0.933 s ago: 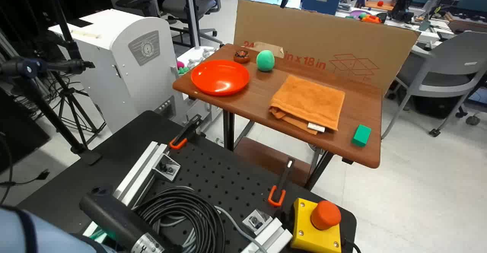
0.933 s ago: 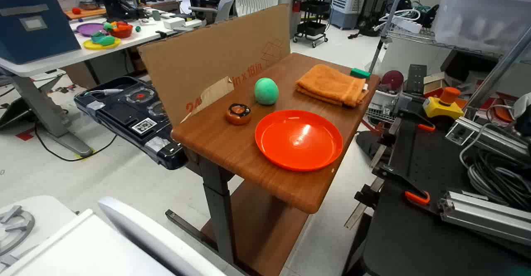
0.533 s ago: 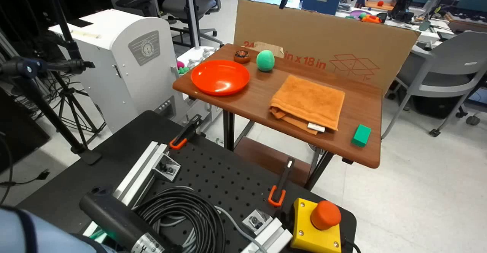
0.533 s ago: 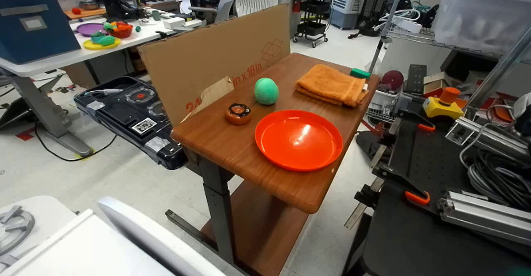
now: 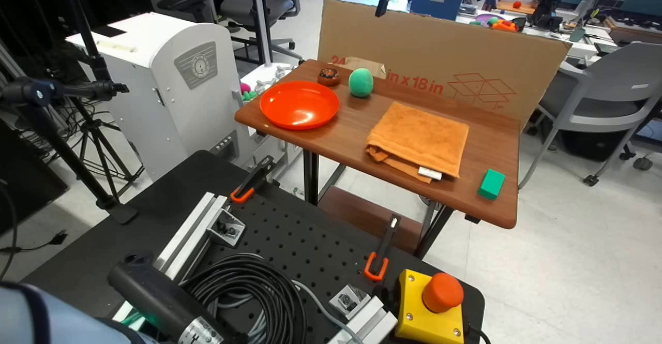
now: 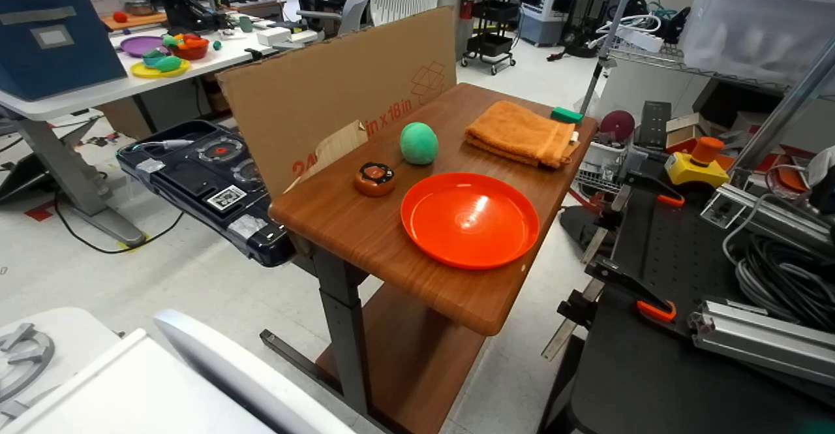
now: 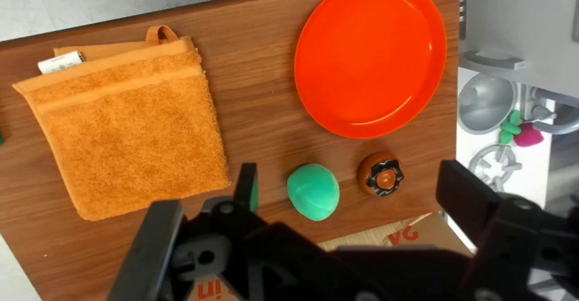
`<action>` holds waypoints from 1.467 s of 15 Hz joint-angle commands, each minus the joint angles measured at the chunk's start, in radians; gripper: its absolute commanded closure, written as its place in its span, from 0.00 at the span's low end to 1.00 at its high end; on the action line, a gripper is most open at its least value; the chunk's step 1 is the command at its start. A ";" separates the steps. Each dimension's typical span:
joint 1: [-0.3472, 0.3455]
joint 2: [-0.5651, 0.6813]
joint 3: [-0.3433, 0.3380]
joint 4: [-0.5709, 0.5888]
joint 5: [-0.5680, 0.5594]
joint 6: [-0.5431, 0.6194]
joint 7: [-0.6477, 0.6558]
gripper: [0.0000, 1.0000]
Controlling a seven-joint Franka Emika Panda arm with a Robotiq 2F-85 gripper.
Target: Put the green plush toy on the orange plate.
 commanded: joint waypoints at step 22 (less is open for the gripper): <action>0.125 0.913 -0.010 0.909 -0.289 -0.226 0.265 0.16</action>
